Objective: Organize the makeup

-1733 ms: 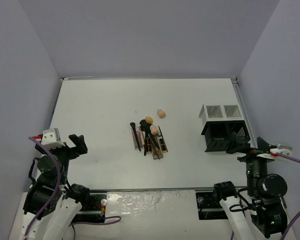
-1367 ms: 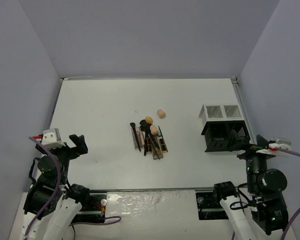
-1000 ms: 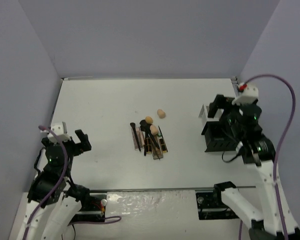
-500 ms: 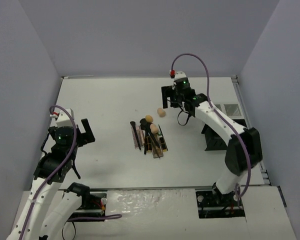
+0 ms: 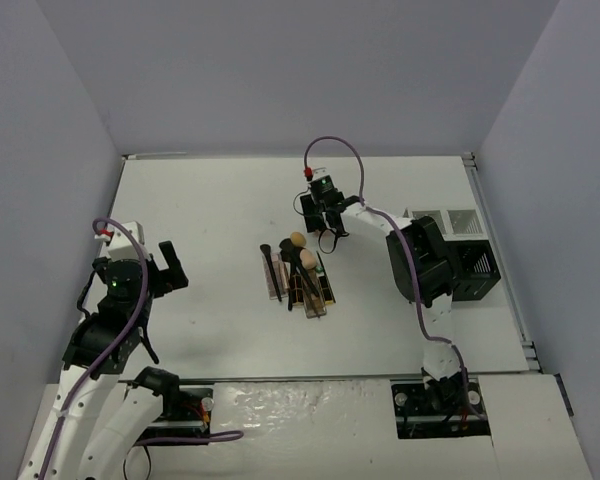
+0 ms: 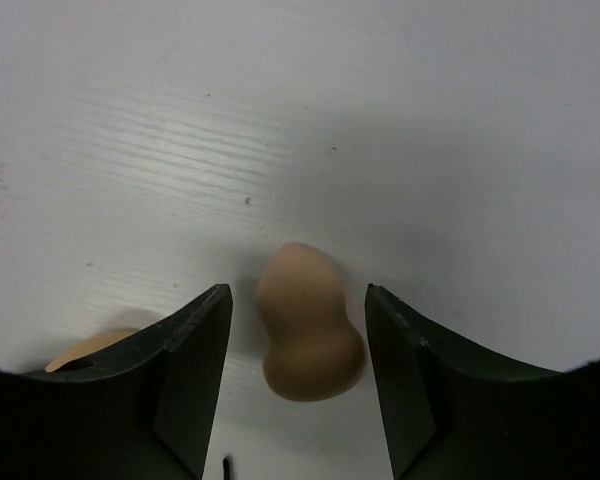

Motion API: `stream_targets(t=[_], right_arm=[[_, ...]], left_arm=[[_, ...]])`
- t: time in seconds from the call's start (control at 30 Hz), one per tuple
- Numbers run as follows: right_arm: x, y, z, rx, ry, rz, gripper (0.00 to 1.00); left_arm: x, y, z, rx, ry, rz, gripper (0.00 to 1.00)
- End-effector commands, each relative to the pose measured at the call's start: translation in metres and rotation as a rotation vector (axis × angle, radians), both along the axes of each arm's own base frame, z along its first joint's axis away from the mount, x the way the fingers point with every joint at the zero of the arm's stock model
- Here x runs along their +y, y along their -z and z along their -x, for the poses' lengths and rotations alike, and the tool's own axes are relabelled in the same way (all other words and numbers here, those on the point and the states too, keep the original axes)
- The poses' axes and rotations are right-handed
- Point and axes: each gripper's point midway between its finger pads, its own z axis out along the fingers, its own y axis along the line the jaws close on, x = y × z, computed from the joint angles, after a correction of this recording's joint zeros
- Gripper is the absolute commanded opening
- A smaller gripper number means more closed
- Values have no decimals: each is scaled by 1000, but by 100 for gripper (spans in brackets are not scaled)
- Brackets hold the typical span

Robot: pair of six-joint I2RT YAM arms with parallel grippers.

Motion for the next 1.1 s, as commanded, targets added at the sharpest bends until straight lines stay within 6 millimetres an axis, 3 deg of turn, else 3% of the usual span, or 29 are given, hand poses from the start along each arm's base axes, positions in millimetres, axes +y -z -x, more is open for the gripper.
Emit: stream_targets(t=[0.0, 0.1, 0.23, 0.37, 0.4, 0.53, 0.63, 0.67, 0.7, 0.73, 0.8, 0.87, 1.07], right_arm=[[0, -41, -34, -171, 74, -27, 47], [-5, -41, -32, -181, 82, -15, 30], [-11, -65, -24, -225, 86, -18, 2], [-29, -128, -3, -323, 116, -57, 0], [-38, -152, 2, -366, 139, -69, 0], [-94, -205, 46, -474, 268, -69, 0], [-156, -229, 85, -544, 423, -51, 0], [-174, -234, 101, -558, 461, -63, 0], [-204, -235, 107, -565, 540, -51, 0], [-208, -236, 117, -570, 553, -66, 0], [-254, -236, 142, -592, 686, -73, 0], [-282, -239, 156, -615, 776, -79, 0], [-327, -213, 165, -552, 928, -45, 1]], left_arm=[[-2, -9, -8, -33, -9, 27, 97], [-3, -9, -8, -36, -6, 29, 97], [-3, -9, -8, -36, -4, 33, 97], [-4, -9, -8, -36, 1, 36, 97], [-5, -9, -8, -36, 2, 37, 97], [-5, -10, -7, -40, 3, 40, 97], [-6, -9, -7, -40, 8, 44, 97], [-6, -9, -7, -40, 7, 44, 97], [-6, -9, -7, -41, 11, 45, 97], [-6, -10, -7, -43, 9, 45, 97], [-6, -11, -6, -47, 9, 46, 97], [-5, -10, -5, -48, 7, 45, 97], [-6, -11, -4, -48, 13, 47, 97]])
